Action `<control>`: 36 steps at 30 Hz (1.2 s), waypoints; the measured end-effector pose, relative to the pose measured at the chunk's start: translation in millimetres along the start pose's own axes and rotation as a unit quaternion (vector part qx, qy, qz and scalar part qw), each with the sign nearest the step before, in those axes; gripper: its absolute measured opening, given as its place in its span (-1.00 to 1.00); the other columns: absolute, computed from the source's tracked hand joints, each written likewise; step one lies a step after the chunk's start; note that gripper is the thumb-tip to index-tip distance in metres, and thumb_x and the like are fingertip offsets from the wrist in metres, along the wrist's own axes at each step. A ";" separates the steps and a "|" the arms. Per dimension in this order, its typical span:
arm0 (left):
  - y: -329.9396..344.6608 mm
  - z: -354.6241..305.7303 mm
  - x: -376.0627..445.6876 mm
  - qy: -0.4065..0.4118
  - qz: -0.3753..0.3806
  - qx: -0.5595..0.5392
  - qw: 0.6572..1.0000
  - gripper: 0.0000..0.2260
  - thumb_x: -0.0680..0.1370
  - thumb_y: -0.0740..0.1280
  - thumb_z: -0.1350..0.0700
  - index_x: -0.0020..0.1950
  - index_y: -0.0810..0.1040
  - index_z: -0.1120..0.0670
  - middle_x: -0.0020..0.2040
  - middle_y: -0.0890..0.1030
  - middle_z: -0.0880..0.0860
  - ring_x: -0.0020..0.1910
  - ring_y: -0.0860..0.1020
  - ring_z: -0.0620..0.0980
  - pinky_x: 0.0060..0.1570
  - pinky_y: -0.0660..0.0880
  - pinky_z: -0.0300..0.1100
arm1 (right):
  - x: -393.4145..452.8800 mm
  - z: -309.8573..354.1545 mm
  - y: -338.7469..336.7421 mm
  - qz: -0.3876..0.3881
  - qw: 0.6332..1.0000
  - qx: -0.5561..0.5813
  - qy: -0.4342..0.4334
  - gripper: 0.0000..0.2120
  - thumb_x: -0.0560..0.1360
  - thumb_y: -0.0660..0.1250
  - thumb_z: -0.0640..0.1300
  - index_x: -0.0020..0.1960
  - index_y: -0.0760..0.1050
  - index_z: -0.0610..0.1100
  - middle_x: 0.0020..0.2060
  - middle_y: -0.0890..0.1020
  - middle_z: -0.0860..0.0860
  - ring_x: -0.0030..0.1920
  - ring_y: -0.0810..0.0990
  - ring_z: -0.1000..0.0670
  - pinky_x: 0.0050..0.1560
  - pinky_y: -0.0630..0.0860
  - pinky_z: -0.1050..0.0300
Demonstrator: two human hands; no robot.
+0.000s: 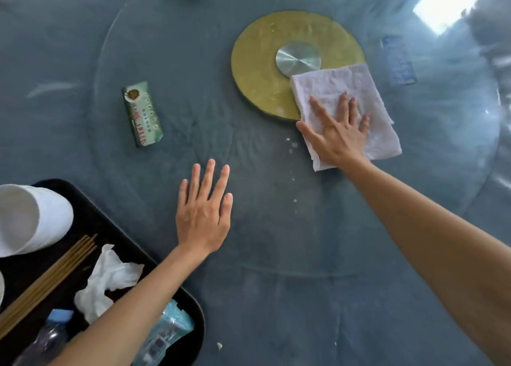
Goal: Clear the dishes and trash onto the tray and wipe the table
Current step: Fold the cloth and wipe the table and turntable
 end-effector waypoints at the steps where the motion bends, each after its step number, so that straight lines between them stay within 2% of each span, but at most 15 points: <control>1: 0.0 1.6 0.9 0.005 -0.002 0.002 1.000 -0.49 0.68 0.01 -0.06 0.66 0.13 -0.05 0.66 0.11 0.01 0.65 0.03 0.10 0.57 0.06 0.13 | 5.8 18.4 1.9 0.003 0.999 -0.008 -0.046 -0.27 0.45 -0.11 0.62 0.58 -0.07 0.47 0.68 -0.19 -0.12 0.66 -0.23 -0.15 0.58 -0.26 -0.32; 5: -3.5 16.5 9.6 0.000 -0.017 -0.037 0.999 -0.45 0.67 0.01 -0.01 0.67 0.06 0.08 0.67 0.06 -0.02 0.65 -0.01 0.00 0.60 -0.04 0.04 | -23.1 64.7 16.6 0.022 0.969 -0.043 -0.243 -0.36 0.53 -0.03 0.55 0.57 -0.05 0.50 0.69 -0.15 -0.08 0.67 -0.20 -0.14 0.60 -0.17 -0.34; 10: -12.5 41.4 27.1 0.020 0.004 -0.051 0.998 -0.45 0.66 -0.03 0.01 0.66 0.12 0.10 0.66 0.11 -0.01 0.65 0.00 -0.01 0.61 -0.05 0.04 | -155.0 71.1 43.9 0.038 0.883 -0.025 -0.467 -0.35 0.54 0.16 0.49 0.58 0.12 0.43 0.69 -0.05 -0.08 0.68 -0.10 -0.16 0.60 -0.05 -0.34; 13: -20.3 58.9 41.6 0.039 0.026 -0.037 0.998 -0.46 0.66 -0.04 -0.01 0.65 0.15 0.08 0.66 0.13 -0.01 0.65 0.02 0.02 0.60 -0.06 0.05 | -235.0 54.4 57.6 0.066 0.849 -0.018 -0.523 -0.30 0.49 0.31 0.36 0.58 0.17 0.38 0.68 0.01 -0.10 0.67 -0.02 -0.19 0.58 0.03 -0.36; 17: -31.4 80.2 55.1 0.010 0.030 0.012 0.999 -0.52 0.72 0.00 0.02 0.66 0.13 0.07 0.67 0.10 0.05 0.65 -0.01 0.11 0.58 -0.01 0.14 | -265.2 20.0 43.8 0.089 0.844 -0.017 -0.528 -0.33 0.51 0.34 0.07 0.59 0.26 0.27 0.67 0.12 -0.05 0.66 0.06 -0.16 0.60 0.03 -0.27; 20: -36.4 76.6 46.2 -0.059 0.026 -0.020 0.998 -0.50 0.71 0.10 0.07 0.64 0.14 0.19 0.67 0.03 0.13 0.65 -0.07 0.14 0.59 -0.01 0.14 | -254.2 8.7 21.3 0.090 0.859 0.073 -0.498 -0.49 0.59 0.35 -0.19 0.51 0.47 0.04 0.59 0.35 -0.04 0.61 0.25 -0.10 0.59 0.16 -0.19; 22: -30.0 55.9 30.9 -0.058 0.037 -0.056 0.996 -0.46 0.69 0.14 0.07 0.63 0.12 0.21 0.67 -0.01 0.14 0.65 -0.10 0.13 0.59 -0.04 0.11 | -234.2 4.7 7.3 0.069 0.881 0.162 -0.440 -0.60 0.59 0.27 -0.34 0.38 0.59 -0.12 0.45 0.52 -0.03 0.51 0.44 -0.05 0.54 0.28 -0.01; 25: -15.2 32.5 8.9 -0.067 0.053 -0.083 0.993 -0.40 0.69 0.12 0.00 0.66 -0.01 0.18 0.68 -0.08 0.10 0.65 -0.14 0.07 0.59 -0.15 0.06 | -182.9 -6.9 -21.3 -0.008 0.929 0.246 -0.276 -0.65 0.57 0.20 -0.32 0.25 0.62 -0.08 0.28 0.61 0.05 0.34 0.55 0.10 0.37 0.33 0.38; 27: -10.5 31.2 5.3 -0.081 0.045 -0.076 0.993 -0.40 0.70 0.07 -0.03 0.67 -0.05 0.15 0.68 -0.10 0.09 0.65 -0.15 0.05 0.59 -0.20 0.04 | -151.2 -23.4 -42.5 -0.085 0.942 0.273 -0.175 -0.63 0.55 0.17 -0.30 0.22 0.62 -0.05 0.16 0.64 0.06 0.16 0.58 0.12 0.22 0.35 0.45; 29: -11.4 35.5 8.2 -0.079 0.034 -0.059 0.995 -0.42 0.70 0.01 -0.05 0.67 -0.02 0.14 0.68 -0.07 0.09 0.66 -0.12 0.05 0.59 -0.17 0.06 | -121.7 -42.9 -62.0 -0.162 0.949 0.251 -0.098 -0.66 0.55 0.21 -0.32 0.21 0.64 -0.11 0.14 0.67 0.00 0.13 0.59 0.05 0.14 0.35 0.42; 30: -12.5 38.4 10.2 -0.074 0.027 -0.049 0.996 -0.42 0.68 -0.02 -0.07 0.67 0.00 0.14 0.68 -0.04 0.09 0.66 -0.10 0.05 0.59 -0.15 0.06 | -105.8 -53.4 -65.5 -0.167 0.956 0.235 -0.059 -0.68 0.58 0.25 -0.28 0.26 0.63 -0.09 0.24 0.65 -0.06 0.22 0.57 0.01 0.16 0.33 0.36; 31: -13.1 41.4 11.9 -0.070 0.022 -0.041 0.996 -0.40 0.67 -0.04 -0.08 0.67 0.02 0.14 0.68 -0.02 0.09 0.66 -0.08 0.05 0.59 -0.14 0.06 | -89.8 -62.7 -62.8 -0.137 0.966 0.220 -0.014 -0.67 0.60 0.30 -0.20 0.33 0.59 -0.01 0.41 0.55 -0.13 0.39 0.49 -0.05 0.26 0.30 0.27; 33: -13.2 47.4 15.4 -0.064 0.015 -0.037 0.997 -0.40 0.66 -0.05 -0.09 0.67 0.04 0.13 0.68 0.00 0.08 0.66 -0.07 0.03 0.59 -0.12 0.06 | -63.5 -75.2 -48.2 -0.035 0.985 0.164 0.044 -0.54 0.60 0.36 0.05 0.47 0.41 0.25 0.64 0.18 -0.16 0.63 0.15 -0.13 0.52 0.13 -0.04; 34: -13.0 50.6 17.4 -0.061 0.010 -0.037 0.997 -0.40 0.66 -0.06 -0.10 0.66 0.05 0.12 0.68 0.01 0.07 0.66 -0.06 0.02 0.59 -0.12 0.06 | -54.0 -76.7 -41.2 0.003 0.990 0.134 0.049 -0.48 0.58 0.34 0.16 0.50 0.29 0.35 0.67 0.03 -0.15 0.66 -0.01 -0.14 0.57 -0.02 -0.19; 36: -13.5 56.6 22.1 -0.053 0.003 -0.035 0.998 -0.41 0.66 -0.06 -0.10 0.66 0.06 0.11 0.68 0.02 0.05 0.66 -0.05 0.01 0.59 -0.10 0.06 | -39.7 -73.6 -30.8 0.030 0.994 0.088 0.051 -0.42 0.57 0.24 0.34 0.54 0.14 0.42 0.68 -0.15 -0.11 0.67 -0.21 -0.12 0.55 -0.23 -0.33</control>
Point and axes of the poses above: each hand's wrist, its own x-axis towards the middle knuckle, its own y-axis out of the palm, z = x × y, the point moved 8 cm from there along x, towards the middle knuckle
